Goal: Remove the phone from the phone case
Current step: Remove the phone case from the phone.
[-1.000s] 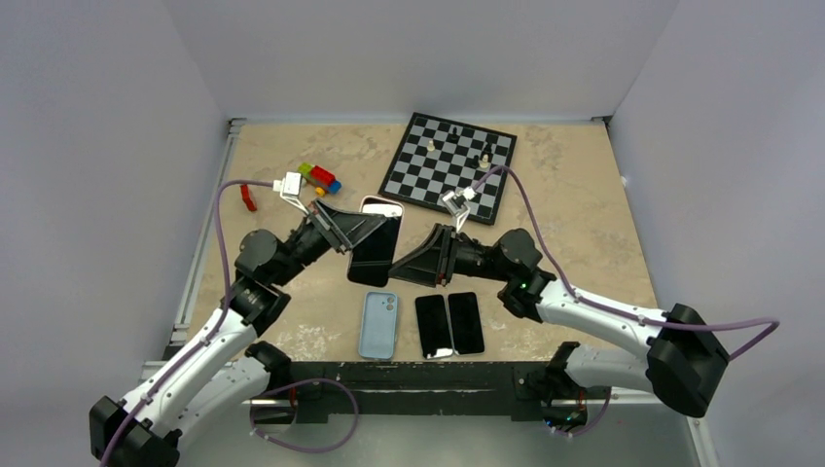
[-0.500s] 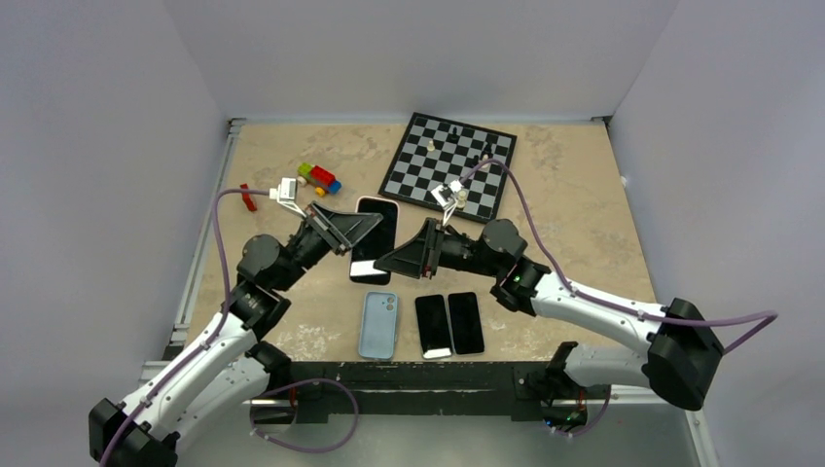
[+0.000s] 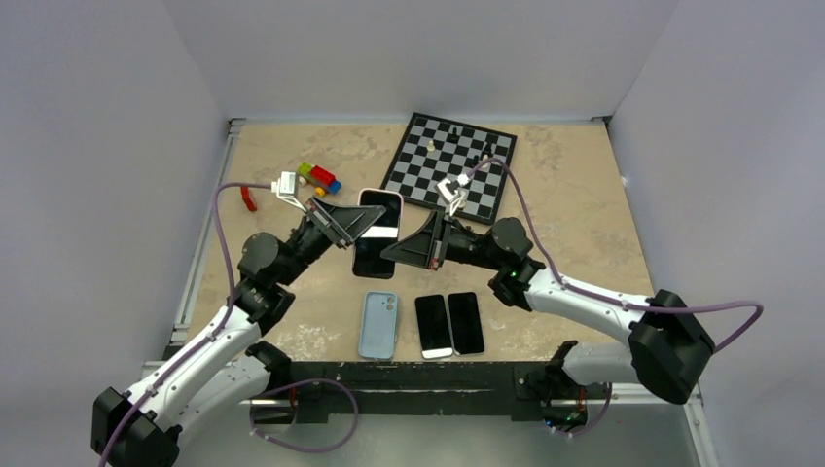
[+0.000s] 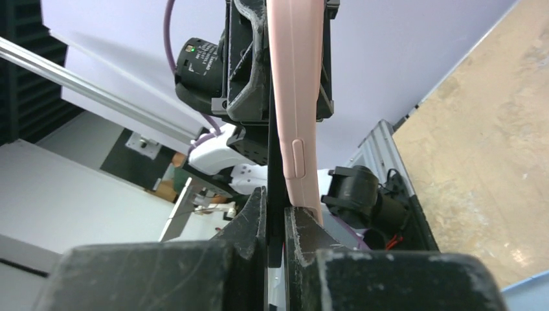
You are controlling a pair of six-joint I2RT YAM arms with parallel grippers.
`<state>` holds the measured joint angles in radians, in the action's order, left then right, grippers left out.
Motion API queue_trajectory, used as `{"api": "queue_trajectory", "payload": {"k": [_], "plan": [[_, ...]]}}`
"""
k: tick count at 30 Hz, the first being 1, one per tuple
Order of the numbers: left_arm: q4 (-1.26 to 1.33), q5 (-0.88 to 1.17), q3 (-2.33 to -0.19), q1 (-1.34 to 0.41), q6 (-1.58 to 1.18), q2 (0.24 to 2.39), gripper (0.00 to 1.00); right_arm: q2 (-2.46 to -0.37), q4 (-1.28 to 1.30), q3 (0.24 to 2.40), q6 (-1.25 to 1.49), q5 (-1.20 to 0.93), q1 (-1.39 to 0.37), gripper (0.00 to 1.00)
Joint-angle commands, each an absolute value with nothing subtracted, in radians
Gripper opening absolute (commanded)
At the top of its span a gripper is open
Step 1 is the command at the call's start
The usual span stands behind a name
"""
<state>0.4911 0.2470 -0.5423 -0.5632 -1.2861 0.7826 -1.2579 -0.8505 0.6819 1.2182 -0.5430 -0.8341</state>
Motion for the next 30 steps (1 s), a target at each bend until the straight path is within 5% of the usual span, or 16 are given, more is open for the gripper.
{"api": "queue_trajectory", "payload": {"k": [1,6,10,20,30], "plan": [[0.463,0.495,-0.578,-0.604,-1.259,0.772,0.10,-1.244,-1.039,0.707,1.222,-0.513,-0.814,0.00],[0.359,0.554,-0.610,-0.598,-1.139,0.743,0.52,-1.169,-1.016,0.645,1.196,-0.566,-0.774,0.00],[0.298,0.613,-0.649,-0.590,-1.040,0.742,0.67,-1.110,-0.996,0.617,1.164,-0.647,-0.757,0.00],[0.158,0.734,-0.686,-0.576,-0.778,0.668,0.73,-0.950,-0.836,0.576,1.086,-0.751,-0.697,0.00],[0.010,0.923,-0.790,-0.576,-0.607,0.669,0.58,-0.945,-0.868,0.585,1.085,-0.857,-0.688,0.00]]}}
